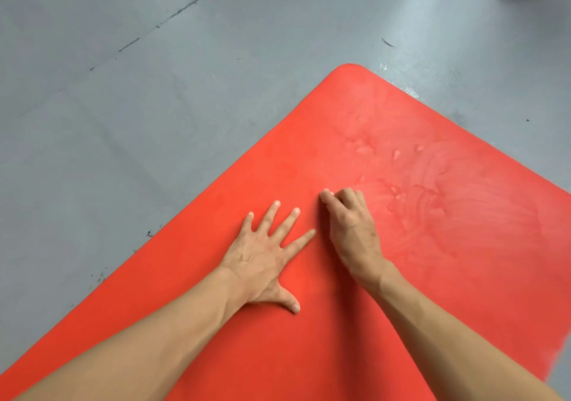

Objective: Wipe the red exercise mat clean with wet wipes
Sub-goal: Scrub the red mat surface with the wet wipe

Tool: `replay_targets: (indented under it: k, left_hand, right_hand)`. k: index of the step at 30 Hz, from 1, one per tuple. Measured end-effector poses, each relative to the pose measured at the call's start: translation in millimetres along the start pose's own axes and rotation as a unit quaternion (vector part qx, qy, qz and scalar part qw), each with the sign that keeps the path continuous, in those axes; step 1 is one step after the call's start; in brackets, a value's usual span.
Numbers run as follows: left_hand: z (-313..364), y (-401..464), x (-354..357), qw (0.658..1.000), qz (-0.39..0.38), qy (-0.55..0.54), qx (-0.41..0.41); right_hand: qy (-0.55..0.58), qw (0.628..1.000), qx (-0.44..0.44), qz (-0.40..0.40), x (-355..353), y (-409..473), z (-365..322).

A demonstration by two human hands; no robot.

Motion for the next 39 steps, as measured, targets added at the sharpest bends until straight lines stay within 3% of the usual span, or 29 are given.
replay_targets:
  k: [1, 3, 7, 10, 14, 19, 25, 31, 36, 39]
  left_hand:
    - [0, 1, 0, 1.0, 0.004, 0.003, 0.001]
    - [0, 2, -2, 1.0, 0.007, 0.004, 0.007]
    - [0, 1, -2, 1.0, 0.004, 0.004, 0.014]
    - [0, 1, -2, 1.0, 0.0, 0.002, 0.016]
    - [-1, 2, -2, 1.0, 0.001, 0.0, 0.013]
    - [-3, -1, -1, 1.0, 0.011, -0.014, 0.012]
    - [-15, -58, 19, 0.994, -0.001, -0.107, -0.031]
    - [-63, -157, 46, 0.977, -0.075, -0.177, -0.089]
    - [-90, -203, 38, 0.969, -0.098, -0.184, -0.13]
    - [-89, -212, 18, 0.966, -0.086, -0.198, -0.143]
  right_hand:
    - [0.0, 1.0, -0.03, -0.009, -1, 5, 5]
    - [-0.022, 0.999, -0.005, 0.024, -15, 10, 45]
    - [-0.064, 0.965, 0.224, 0.121, -57, -19, 147]
    - [-0.063, 0.938, 0.309, 0.141, -52, -36, 138]
    - [-0.044, 0.965, 0.228, 0.122, -31, -47, 51]
    - [0.005, 0.988, 0.149, 0.027, -16, -71, -17]
    - [0.038, 0.986, 0.139, -0.081, -25, -72, -54]
    - [0.105, 0.976, 0.119, -0.149, -47, -51, -122]
    - [0.143, 0.963, 0.03, -0.228, -52, -22, -177]
    - [0.156, 0.961, -0.028, -0.227, -71, -11, -202]
Point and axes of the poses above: each hand's wrist, its own y-axis towards the middle knuckle, its own x-axis out of the palm, z = x × y, the point moved 9 cm from there along y, towards the middle knuckle, and after that the axes turned 15 degrees about -x, right-handed, at the moved point
